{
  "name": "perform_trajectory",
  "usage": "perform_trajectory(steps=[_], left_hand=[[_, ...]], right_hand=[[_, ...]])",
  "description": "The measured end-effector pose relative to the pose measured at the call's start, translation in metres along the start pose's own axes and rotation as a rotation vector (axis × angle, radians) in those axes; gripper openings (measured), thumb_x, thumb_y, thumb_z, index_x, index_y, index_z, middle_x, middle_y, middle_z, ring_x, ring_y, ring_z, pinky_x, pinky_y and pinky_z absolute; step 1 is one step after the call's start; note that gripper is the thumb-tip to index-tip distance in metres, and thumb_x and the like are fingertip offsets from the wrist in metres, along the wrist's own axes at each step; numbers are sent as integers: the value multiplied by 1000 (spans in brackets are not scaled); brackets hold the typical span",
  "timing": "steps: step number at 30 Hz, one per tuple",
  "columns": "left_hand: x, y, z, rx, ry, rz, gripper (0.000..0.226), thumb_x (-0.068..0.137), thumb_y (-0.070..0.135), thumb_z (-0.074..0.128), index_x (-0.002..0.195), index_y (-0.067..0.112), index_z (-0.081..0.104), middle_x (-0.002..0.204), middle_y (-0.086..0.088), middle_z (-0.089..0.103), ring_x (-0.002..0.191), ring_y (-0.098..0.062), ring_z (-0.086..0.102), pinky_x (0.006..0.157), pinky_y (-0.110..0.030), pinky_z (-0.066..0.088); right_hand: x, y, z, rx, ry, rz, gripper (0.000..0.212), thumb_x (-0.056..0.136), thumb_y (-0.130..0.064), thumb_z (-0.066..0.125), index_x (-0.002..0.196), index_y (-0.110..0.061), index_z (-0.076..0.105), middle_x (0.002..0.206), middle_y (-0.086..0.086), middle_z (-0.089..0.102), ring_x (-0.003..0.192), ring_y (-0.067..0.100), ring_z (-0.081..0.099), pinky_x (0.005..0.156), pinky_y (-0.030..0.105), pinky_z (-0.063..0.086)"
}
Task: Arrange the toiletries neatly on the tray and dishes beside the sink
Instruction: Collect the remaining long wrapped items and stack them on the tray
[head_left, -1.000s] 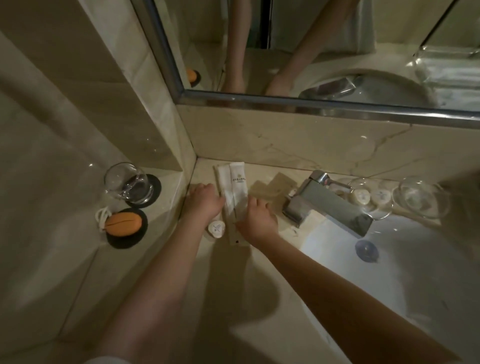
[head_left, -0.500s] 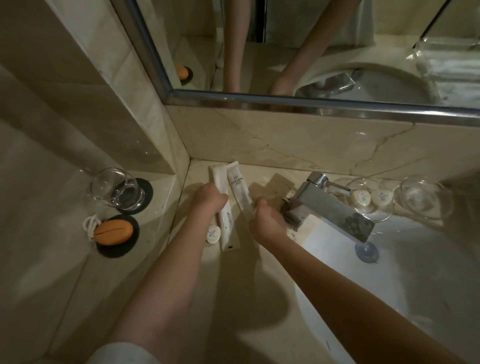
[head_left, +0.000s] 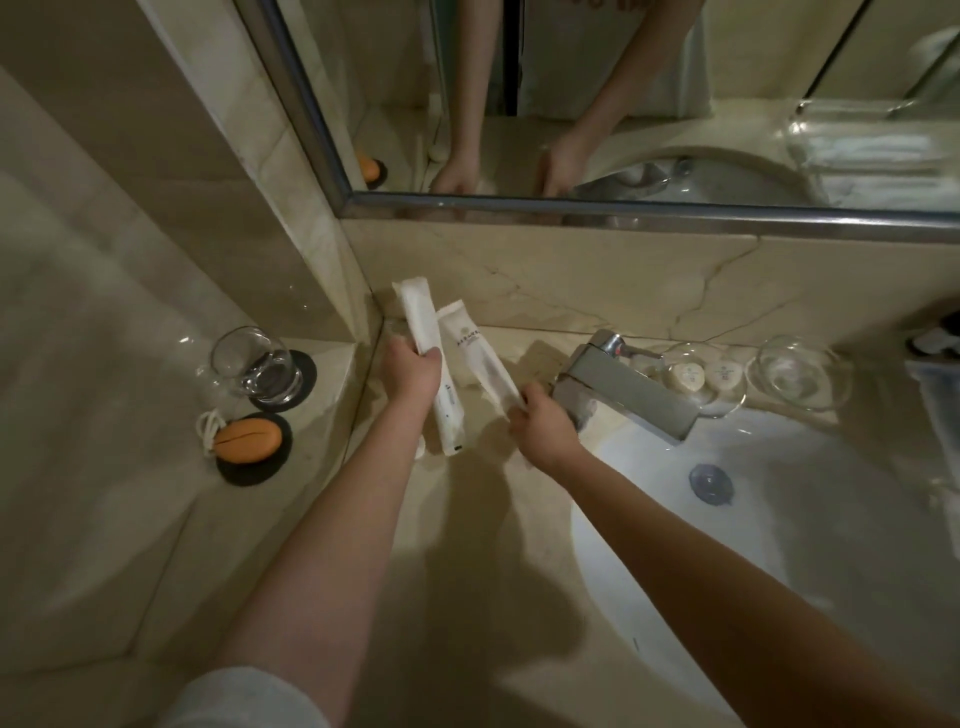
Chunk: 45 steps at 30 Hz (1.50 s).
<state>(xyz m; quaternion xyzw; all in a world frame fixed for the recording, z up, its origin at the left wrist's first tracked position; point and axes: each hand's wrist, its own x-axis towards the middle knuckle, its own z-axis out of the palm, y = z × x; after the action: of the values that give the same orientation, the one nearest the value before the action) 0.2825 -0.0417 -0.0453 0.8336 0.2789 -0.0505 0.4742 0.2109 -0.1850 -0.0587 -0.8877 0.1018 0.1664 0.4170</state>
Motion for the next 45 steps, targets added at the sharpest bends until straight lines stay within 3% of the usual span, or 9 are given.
perform_trajectory(steps=[9, 13, 17, 22, 26, 30, 34, 40, 45], left_hand=[[-84, -2, -2, -77, -13, 177, 8, 88, 14, 54, 88, 6, 54, 86, -8, 59, 78, -23, 57, 57, -26, 41], [-131, -3, 11, -132, -47, 167, 8, 93, 14, 46, 96, 7, 49, 94, -7, 58, 83, -22, 56, 67, -28, 41], [-171, -3, 35, -182, -146, 233, 8, 91, 15, 43, 98, 11, 46, 97, -11, 65, 89, -27, 62, 74, -35, 50], [-228, 17, 74, -154, -302, 348, 3, 92, 9, 44, 93, 9, 47, 73, 4, 58, 66, -12, 54, 52, -13, 42], [-256, 33, 114, -131, -460, 361, 5, 92, 11, 43, 95, 13, 46, 77, 0, 61, 68, -15, 56, 63, -28, 45], [-286, 47, 153, -126, -549, 390, 15, 91, 30, 51, 93, 15, 49, 69, 2, 50, 59, -13, 47, 59, -27, 39], [-322, 58, 190, -56, -694, 431, 17, 86, 28, 64, 97, 16, 60, 66, 8, 52, 56, -5, 48, 50, -15, 39], [-372, 58, 242, 92, -897, 474, 9, 87, 15, 63, 79, 14, 58, 60, 0, 48, 52, -14, 42, 51, -26, 33], [-416, 49, 277, 210, -971, 550, 4, 88, 15, 60, 88, 11, 60, 58, 6, 50, 52, -6, 45, 43, -14, 37]], right_hand=[[-79, 43, -46, 244, 138, -74, 9, 88, -9, 54, 88, -18, 52, 82, 2, 54, 75, 20, 49, 62, 30, 39], [-114, 75, -69, 373, 182, -58, 18, 83, -3, 58, 72, -16, 51, 71, 4, 52, 66, 19, 48, 61, 30, 37], [-150, 115, -94, 450, 238, -43, 8, 81, 1, 58, 76, -3, 53, 67, 9, 51, 61, 18, 45, 56, 30, 35], [-189, 170, -127, 450, 328, -4, 15, 79, -6, 62, 70, -18, 56, 67, 1, 55, 60, 11, 49, 56, 23, 38], [-219, 213, -155, 470, 381, 39, 23, 79, -2, 62, 66, -20, 54, 61, -3, 52, 55, 4, 47, 56, 24, 35], [-250, 250, -182, 491, 418, 52, 13, 71, -14, 63, 66, -22, 55, 64, -3, 55, 59, 5, 49, 56, 18, 38], [-277, 285, -205, 437, 414, 76, 6, 67, -19, 62, 67, -21, 57, 65, -4, 52, 62, 6, 47, 58, 18, 34], [-306, 337, -234, 98, 491, 243, 14, 79, -6, 56, 76, -20, 54, 73, -2, 55, 73, 19, 51, 66, 30, 37], [-333, 364, -256, -23, 640, 305, 34, 74, -34, 28, 84, -16, 55, 80, -3, 55, 76, 21, 50, 78, 36, 36]])
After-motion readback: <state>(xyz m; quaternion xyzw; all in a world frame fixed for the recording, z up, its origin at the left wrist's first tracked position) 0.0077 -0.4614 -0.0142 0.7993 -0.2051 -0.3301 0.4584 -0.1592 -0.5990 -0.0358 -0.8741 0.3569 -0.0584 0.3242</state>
